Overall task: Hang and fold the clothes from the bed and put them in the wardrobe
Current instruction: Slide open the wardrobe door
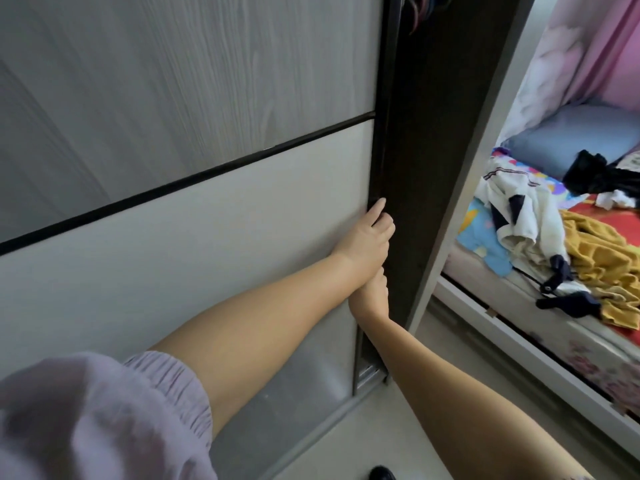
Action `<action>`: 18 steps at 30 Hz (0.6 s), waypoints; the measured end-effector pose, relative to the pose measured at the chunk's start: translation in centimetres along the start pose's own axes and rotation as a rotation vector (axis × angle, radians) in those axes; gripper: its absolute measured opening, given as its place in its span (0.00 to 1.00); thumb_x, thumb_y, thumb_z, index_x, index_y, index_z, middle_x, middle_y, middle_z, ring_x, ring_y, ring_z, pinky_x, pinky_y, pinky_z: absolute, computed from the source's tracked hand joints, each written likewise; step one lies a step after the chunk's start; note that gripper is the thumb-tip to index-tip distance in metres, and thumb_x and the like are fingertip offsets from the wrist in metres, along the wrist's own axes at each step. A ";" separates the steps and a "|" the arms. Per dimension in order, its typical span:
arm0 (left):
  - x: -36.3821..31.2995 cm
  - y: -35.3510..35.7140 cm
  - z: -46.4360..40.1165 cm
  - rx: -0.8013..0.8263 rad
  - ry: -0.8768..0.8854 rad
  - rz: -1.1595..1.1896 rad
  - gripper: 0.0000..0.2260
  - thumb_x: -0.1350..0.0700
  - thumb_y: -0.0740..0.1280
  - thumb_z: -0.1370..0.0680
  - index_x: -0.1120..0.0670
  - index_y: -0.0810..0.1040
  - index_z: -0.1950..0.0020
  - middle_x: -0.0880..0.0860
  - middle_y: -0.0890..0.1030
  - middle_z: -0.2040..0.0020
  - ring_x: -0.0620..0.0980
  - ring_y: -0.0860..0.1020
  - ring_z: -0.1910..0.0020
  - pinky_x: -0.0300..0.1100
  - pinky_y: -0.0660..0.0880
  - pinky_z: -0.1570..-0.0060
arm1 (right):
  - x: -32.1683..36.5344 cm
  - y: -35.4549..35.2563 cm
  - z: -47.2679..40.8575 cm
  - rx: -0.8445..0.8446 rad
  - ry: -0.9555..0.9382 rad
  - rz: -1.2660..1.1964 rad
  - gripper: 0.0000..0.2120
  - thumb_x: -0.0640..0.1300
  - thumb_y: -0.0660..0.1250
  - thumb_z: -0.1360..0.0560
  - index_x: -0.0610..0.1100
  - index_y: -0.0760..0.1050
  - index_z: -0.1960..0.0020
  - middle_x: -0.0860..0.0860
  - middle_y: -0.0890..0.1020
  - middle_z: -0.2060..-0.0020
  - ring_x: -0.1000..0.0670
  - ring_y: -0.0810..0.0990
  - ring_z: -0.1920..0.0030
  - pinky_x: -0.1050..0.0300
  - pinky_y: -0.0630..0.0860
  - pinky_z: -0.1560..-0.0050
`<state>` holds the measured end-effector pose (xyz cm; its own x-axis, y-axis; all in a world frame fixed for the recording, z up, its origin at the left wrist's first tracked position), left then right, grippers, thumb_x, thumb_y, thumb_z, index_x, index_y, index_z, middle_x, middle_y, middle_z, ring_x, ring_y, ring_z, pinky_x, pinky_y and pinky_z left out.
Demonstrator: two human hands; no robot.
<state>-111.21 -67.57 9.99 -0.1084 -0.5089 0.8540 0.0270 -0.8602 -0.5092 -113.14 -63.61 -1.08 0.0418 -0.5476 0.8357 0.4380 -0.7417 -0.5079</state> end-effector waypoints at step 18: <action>-0.3 8.2 29.0 -0.109 -0.082 0.006 0.15 0.60 0.58 0.29 0.46 0.82 0.59 0.44 0.80 0.60 0.46 0.79 0.51 0.48 0.63 0.28 | 6.5 13.0 18.9 0.501 -0.360 0.401 0.07 0.48 0.60 0.25 0.44 0.70 0.54 0.47 0.80 0.64 0.51 0.76 0.71 0.64 0.69 0.76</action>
<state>-82.13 -75.40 8.68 -0.0267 -0.5189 0.8544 -0.0814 -0.8508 -0.5192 -90.18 -69.53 1.73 0.5391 -0.5148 0.6666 0.6815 -0.1985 -0.7044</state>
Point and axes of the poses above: each hand's wrist, its own z-axis away from the middle knuckle, its own y-axis out of the palm, x = y × z, the point moved 1 cm from there along -z, towards the middle knuckle
